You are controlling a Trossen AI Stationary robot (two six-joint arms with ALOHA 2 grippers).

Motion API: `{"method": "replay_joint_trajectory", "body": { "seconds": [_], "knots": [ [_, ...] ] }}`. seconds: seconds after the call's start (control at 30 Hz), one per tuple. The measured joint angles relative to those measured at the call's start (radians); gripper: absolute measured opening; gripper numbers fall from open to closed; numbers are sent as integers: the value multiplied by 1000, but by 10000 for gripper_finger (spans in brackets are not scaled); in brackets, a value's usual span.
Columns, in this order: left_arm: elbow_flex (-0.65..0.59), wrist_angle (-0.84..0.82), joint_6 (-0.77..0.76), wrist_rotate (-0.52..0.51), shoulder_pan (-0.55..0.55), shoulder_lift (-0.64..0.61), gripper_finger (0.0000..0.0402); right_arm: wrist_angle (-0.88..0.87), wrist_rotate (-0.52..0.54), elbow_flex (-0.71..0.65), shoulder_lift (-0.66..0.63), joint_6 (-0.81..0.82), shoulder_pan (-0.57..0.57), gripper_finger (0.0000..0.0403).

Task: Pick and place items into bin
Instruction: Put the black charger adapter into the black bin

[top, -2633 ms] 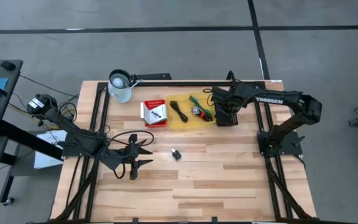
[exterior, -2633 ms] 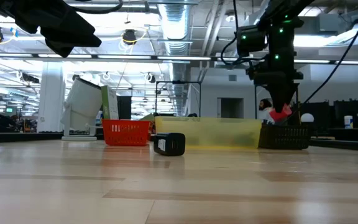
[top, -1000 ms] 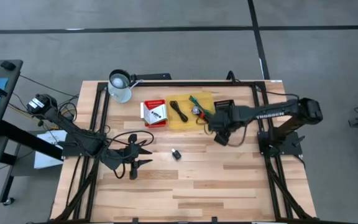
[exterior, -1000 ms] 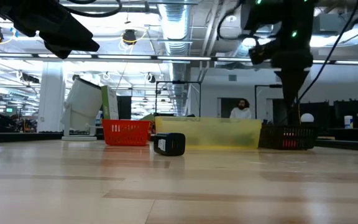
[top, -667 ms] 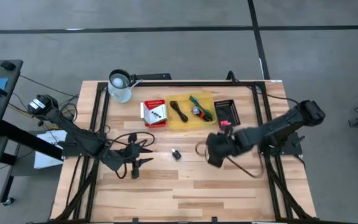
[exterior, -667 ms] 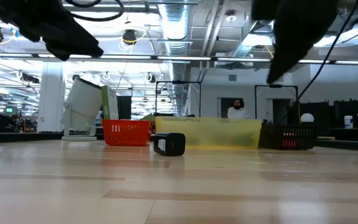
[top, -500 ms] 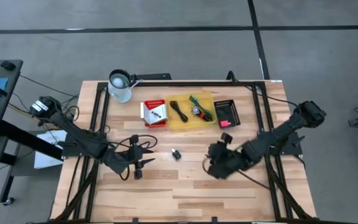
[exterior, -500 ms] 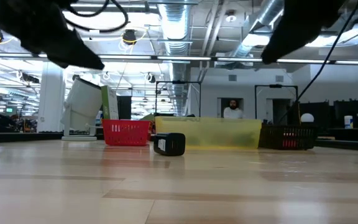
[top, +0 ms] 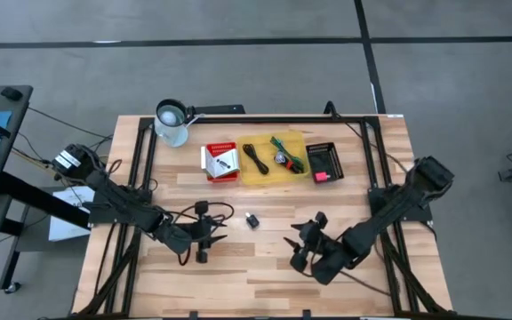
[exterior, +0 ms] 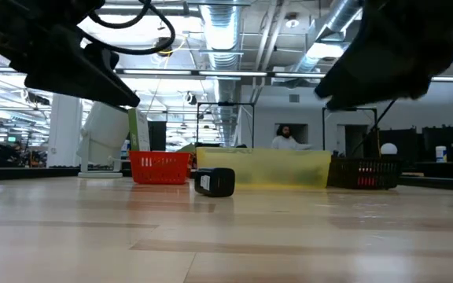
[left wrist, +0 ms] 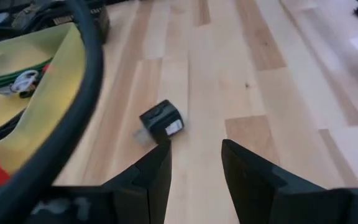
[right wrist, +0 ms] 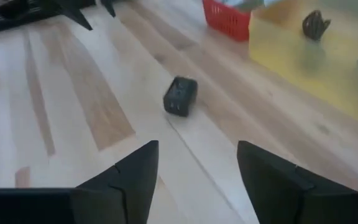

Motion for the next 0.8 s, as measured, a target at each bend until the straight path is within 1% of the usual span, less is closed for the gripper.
{"method": "replay_joint_trajectory", "body": {
  "seconds": [0.07,0.17,0.3,0.37,0.53,0.67,0.8],
  "knots": [
    [0,0,5,24,0,-1,132,34,0,1,43,9,-8,225],
    [0,-1,8,88,0,0,132,82,-8,1,96,12,-15,231],
    [0,-2,43,169,0,0,132,110,-17,2,119,7,-26,229],
    [0,-6,58,192,0,0,132,109,-24,1,118,-4,-26,228],
    [0,-13,129,199,0,0,132,105,-39,1,117,-23,-26,228],
    [0,-12,226,199,0,0,132,104,-75,1,117,-24,-26,225],
    [1,-2,232,198,12,0,132,104,-80,1,117,-24,-26,223]
  ]
}}
